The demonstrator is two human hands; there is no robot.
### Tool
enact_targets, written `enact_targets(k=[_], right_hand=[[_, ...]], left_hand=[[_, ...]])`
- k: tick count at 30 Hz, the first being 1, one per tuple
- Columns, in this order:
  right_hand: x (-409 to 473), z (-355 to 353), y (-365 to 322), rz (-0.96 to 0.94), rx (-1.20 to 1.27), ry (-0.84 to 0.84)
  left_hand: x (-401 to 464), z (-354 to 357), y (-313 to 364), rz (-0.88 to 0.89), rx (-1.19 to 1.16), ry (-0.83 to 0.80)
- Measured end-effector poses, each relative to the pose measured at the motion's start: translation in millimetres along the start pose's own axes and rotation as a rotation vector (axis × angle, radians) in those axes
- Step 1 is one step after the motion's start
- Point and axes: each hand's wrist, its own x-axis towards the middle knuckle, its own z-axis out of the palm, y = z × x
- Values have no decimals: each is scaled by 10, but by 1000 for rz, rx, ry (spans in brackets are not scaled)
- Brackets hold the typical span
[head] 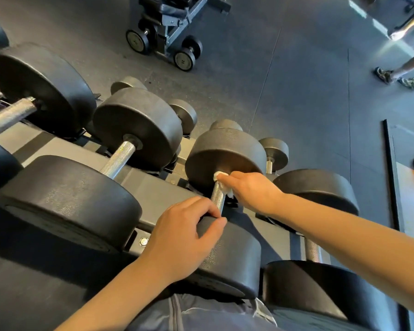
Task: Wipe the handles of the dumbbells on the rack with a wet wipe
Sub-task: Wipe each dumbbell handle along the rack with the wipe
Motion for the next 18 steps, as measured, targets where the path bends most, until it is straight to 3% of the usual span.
enact_targets(k=[5, 8, 11, 16, 18], right_hand=[[-151, 160, -45, 179, 422, 136], [-180, 115, -122, 84, 502, 123], [-93, 104, -190, -9, 434, 120], [64, 15, -81, 142, 163, 101], [46, 9, -122, 140, 171, 96]], left_hand=[[-7, 11, 6, 28, 35, -15], [-7, -3, 13, 41, 39, -1], [-19, -5, 24, 42, 36, 13], [-44, -33, 42, -51, 91, 30], [-41, -33, 51, -133, 99, 59]])
